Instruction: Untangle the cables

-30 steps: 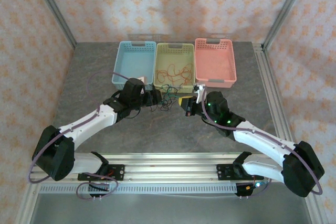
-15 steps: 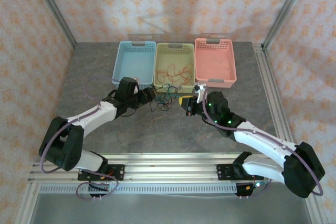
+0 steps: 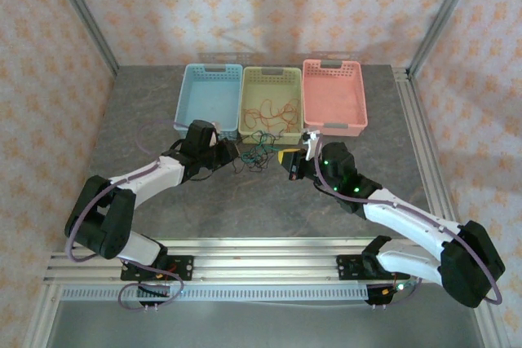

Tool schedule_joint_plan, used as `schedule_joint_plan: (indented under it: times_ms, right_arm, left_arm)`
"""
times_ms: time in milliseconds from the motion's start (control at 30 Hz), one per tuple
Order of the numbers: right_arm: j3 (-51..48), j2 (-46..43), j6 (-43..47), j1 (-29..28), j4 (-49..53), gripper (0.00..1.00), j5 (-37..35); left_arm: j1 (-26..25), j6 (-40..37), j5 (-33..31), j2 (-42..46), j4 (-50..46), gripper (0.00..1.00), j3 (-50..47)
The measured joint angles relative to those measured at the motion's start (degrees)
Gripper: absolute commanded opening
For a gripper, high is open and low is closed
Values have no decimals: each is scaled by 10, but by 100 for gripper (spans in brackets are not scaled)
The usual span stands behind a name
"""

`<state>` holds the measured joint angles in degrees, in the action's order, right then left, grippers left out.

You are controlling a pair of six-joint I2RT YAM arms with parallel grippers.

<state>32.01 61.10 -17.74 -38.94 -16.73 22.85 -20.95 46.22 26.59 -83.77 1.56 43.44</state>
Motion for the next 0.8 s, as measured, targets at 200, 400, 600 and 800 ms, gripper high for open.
schedule_joint_plan:
  times_ms: [200, 400, 600, 800]
  right_arm:
    - [-8, -11, 1, 0, 3, 0, -26]
    - [-10, -59, 11, 0, 35, 0, -130]
    - [-11, -86, 15, 0, 80, 0, -288]
    - [-10, -86, 13, 3, 117, 0, -403]
  left_arm:
    - [0, -21, -38, 20, -43, 0, 3]
    - [0, -42, -127, 116, -94, 0, 3]
    - [0, -43, -193, 165, -116, 0, 2]
    - [10, -42, -231, 200, -127, 0, -18]
